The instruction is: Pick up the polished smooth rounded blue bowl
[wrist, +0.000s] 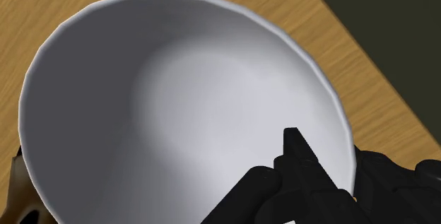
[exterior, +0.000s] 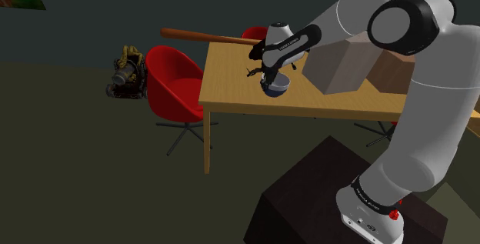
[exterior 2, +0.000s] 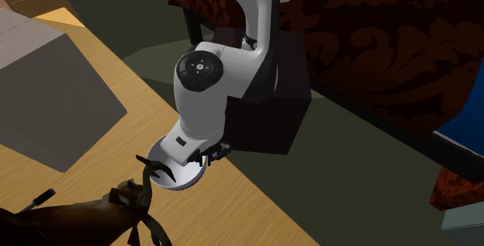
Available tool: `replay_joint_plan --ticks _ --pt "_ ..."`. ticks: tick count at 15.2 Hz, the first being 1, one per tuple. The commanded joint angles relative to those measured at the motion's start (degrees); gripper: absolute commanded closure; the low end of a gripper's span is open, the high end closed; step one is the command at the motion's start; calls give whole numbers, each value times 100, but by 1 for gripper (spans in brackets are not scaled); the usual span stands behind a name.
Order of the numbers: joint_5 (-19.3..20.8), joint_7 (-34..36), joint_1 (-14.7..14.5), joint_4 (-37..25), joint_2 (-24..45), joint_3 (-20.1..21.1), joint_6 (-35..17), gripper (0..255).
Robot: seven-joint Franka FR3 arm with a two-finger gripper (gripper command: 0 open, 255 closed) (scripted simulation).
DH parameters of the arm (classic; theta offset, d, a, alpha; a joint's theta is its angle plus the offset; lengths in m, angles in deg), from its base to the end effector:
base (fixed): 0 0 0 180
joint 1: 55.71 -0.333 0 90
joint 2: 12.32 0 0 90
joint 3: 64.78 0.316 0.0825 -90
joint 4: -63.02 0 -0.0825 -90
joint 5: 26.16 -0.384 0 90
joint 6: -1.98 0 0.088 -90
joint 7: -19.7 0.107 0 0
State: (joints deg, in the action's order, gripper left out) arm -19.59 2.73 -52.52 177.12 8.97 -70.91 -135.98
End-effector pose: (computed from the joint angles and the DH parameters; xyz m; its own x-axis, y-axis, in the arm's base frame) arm 0.6050 -0.0976 0.2804 0.9747 0.2235 0.0035 0.2213 -0.9671 0.1255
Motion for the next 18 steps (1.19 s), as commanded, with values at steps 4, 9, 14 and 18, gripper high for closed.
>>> replay_joint_plan --ticks 4,9,14,18 --pt "-2 -18 -1 -36 -133 -2 175 255" --pt "-6 -49 -9 -128 -364 -3 497 255" --pt "-10 -80 -16 -250 -573 -3 826 255" --pt "-12 -94 -19 -311 -656 -3 970 255"
